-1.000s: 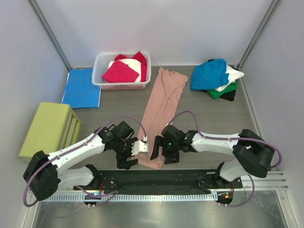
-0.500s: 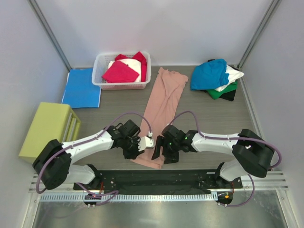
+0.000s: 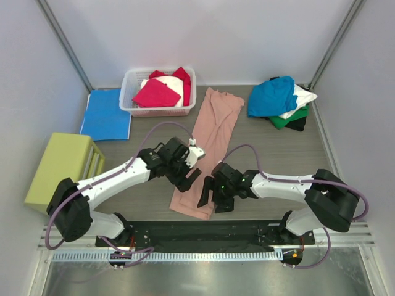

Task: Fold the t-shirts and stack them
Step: Fold the tshirt

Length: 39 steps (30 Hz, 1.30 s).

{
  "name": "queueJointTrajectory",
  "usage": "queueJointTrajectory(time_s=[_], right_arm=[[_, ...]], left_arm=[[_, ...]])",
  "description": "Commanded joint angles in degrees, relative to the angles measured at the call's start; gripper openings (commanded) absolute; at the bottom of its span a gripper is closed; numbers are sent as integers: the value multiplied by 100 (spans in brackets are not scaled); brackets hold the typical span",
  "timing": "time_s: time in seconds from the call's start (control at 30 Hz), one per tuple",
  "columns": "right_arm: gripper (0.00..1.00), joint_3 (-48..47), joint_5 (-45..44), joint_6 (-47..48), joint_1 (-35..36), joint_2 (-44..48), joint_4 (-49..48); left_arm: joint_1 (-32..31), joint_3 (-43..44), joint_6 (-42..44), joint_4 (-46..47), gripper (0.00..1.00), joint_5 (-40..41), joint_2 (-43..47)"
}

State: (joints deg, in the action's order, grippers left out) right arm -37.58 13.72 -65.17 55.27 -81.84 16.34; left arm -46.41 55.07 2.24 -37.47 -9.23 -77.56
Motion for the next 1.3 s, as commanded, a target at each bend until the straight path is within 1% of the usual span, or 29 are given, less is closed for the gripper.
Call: queueJointTrajectory(time_s=[0.0,0.13,0.2,0.3,0.33,0.37,0.4,0.47,0.5,0.57,0.63,0.73,0.77,0.83,0.87,0.9,0.97,1.0,1.03,1.07,1.1,1.13,1.17,1.2,1.27], right_arm=[[87,163,-229,65,-25,186,247],[88,181,-246,118,-25,178,291],[88,207,-238,101,-16,204,291],[88,277,-273,57,-25,327,317],[88,295,-282,48,-25,397,326],[88,313,-290,39,-25,415,326],[88,330,-290,39,-33,423,344],[88,331,-273,48,-33,441,370],[88,304,-264,65,-33,441,396],[88,252,-282,92,-33,485,449],[88,208,-317,92,-33,511,467],[89,172,-334,83,-33,485,484],[88,155,-334,74,-33,476,484],[88,129,-326,92,-33,415,476],[88,85,-326,92,-33,389,476],[88,58,-317,101,-33,354,476],[88,-20,-326,92,-33,327,476],[86,-56,-317,109,-33,310,467],[84,-91,-317,109,-42,222,467],[81,-161,-299,127,-25,178,467],[80,-196,-273,153,-33,125,449],[78,-214,-229,153,-25,12,397],[73,-240,-185,153,-33,-59,353],[71,-241,-141,136,-25,-103,222],[68,-311,-97,136,-25,-252,186]], left_arm=[[-8,5,-1620,-58,100,1126,250],[9,-66,-1990,-392,100,1135,714],[193,-145,-2183,-410,100,1090,847],[422,82,-2254,-822,99,1135,725],[501,92,-2263,-988,97,1091,699],[519,66,-2289,-999,88,1169,629],[537,92,-2342,-1051,83,1196,593],[633,223,-2369,-1174,79,1074,453],[634,319,-2369,-1270,78,986,383],[703,548,-2456,-1482,76,1081,163],[870,479,-2553,-1325,76,1029,101],[871,110,-2764,-964,70,942,-40],[880,-39,-2790,-859,64,941,-83],[871,-189,-2843,-499,55,967,-171],[862,-259,-2843,-419,52,950,-233],[871,-225,-2834,-445,51,941,-390],[845,-189,-2782,-506,50,347,-470],[827,-198,-2773,-541,52,195,-471],[809,-224,-2764,-550,65,-15,-358],[809,-312,-2755,-559,77,-400,-243],[809,-400,-2834,-472,86,-578,-94],[809,-496,-2887,-410,89,-649,238],[809,-671,-2983,-349,89,-702,380],[818,-690,-3027,-348,88,-763,443],[818,-568,-3045,-480,74,-799,234]])
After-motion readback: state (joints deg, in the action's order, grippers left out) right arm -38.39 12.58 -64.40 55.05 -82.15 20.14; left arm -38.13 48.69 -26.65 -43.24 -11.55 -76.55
